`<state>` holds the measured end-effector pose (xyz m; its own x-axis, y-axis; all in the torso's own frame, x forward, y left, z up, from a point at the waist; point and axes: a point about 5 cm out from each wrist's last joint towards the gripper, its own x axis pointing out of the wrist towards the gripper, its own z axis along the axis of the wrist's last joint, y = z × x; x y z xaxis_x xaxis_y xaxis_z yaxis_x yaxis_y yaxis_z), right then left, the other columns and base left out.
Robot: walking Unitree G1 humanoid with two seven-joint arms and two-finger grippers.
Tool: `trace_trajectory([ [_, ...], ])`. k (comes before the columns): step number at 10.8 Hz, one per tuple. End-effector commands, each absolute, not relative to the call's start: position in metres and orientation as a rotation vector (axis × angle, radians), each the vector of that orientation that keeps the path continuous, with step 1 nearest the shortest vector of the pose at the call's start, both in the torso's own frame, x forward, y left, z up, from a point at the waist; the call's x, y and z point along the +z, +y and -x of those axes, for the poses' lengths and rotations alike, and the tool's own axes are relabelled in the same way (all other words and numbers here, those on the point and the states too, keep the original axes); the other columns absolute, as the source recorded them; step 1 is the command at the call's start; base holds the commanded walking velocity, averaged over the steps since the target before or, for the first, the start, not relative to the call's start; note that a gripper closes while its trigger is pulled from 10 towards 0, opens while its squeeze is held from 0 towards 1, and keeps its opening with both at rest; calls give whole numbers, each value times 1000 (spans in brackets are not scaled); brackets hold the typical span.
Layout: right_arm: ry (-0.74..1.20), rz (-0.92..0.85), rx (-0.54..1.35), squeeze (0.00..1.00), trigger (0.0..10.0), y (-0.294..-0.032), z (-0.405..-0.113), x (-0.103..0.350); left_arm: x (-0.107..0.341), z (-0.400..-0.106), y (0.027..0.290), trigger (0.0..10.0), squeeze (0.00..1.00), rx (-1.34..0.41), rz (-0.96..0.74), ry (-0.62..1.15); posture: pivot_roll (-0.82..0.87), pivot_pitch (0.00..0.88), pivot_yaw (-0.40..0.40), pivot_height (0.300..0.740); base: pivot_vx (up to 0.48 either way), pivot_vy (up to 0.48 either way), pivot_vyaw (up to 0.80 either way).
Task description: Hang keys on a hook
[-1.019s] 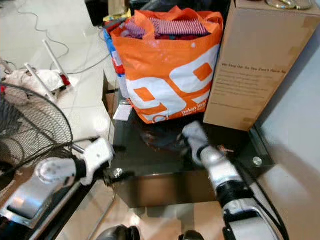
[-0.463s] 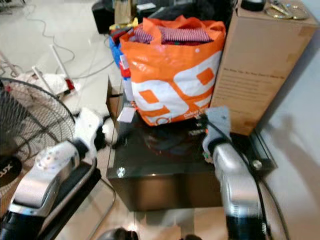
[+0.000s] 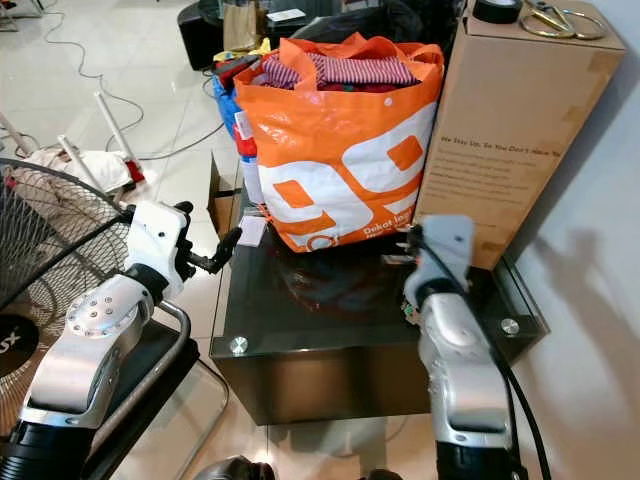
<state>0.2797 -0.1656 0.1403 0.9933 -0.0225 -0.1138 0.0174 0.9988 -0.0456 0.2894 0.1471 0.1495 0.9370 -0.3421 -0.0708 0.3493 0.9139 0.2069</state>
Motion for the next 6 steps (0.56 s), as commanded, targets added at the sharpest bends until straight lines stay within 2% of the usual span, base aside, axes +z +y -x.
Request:
trace_trajectory([
  [1, 97, 56, -22, 0, 10000, -165, -282, 146, 148, -291, 148, 10000, 176, -343, -213, 45, -120, 0, 65, 740, 0, 0, 0],
  [6, 78, 32, -14, 0, 10000, -164, -287, 153, 144, -293, 146, 10000, 196, -317, -197, 44, -109, 0, 37, 740, 0, 0, 0],
])
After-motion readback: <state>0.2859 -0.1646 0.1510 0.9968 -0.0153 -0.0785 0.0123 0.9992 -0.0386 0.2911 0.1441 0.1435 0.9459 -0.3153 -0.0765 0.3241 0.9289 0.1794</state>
